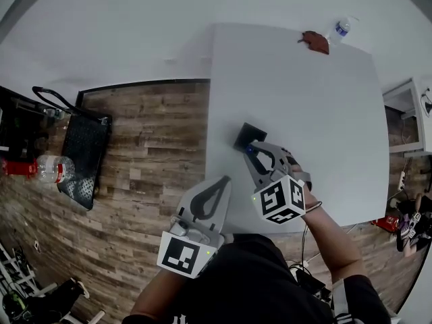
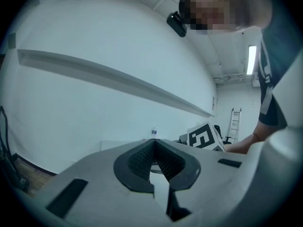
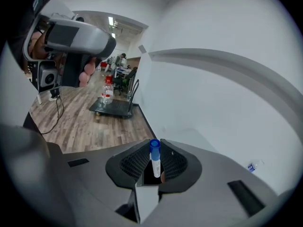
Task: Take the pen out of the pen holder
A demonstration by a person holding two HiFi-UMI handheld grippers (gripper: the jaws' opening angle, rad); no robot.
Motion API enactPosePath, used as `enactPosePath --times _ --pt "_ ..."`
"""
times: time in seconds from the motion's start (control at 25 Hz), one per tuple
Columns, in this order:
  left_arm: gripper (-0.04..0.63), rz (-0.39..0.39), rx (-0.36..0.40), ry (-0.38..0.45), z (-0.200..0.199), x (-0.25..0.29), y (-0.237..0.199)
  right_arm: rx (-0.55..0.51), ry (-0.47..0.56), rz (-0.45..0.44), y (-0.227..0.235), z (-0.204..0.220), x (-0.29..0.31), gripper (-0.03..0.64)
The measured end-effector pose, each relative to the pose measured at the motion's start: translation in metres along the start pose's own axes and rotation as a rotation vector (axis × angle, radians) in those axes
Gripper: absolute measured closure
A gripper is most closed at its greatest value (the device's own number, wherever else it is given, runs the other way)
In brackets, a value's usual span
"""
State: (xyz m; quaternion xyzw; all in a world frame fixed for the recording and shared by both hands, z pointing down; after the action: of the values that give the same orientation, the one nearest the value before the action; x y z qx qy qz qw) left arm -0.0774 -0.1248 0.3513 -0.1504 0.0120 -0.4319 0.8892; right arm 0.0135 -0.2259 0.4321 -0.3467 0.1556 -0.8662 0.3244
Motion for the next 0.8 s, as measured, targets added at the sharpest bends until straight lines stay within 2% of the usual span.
enactPosePath --times 0.8 --pt "0.589 0.077 0.074 0.024 0.002 -0.064 0.046 -0.002 0.052 0.146 -0.046 -0.062 -0.117 0.546"
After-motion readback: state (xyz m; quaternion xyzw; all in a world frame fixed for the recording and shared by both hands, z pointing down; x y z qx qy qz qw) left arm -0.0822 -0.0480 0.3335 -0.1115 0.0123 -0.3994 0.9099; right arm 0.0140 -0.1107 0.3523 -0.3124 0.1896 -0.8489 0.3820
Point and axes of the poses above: the fingertips, and each gripper's own axes: x forward along the fingers, y to its right, z out of its underside, the point moved 6 cm from there along -x, backward along the fingers, and after that the axes turned 15 degrees about z, right-handed, at the moved point
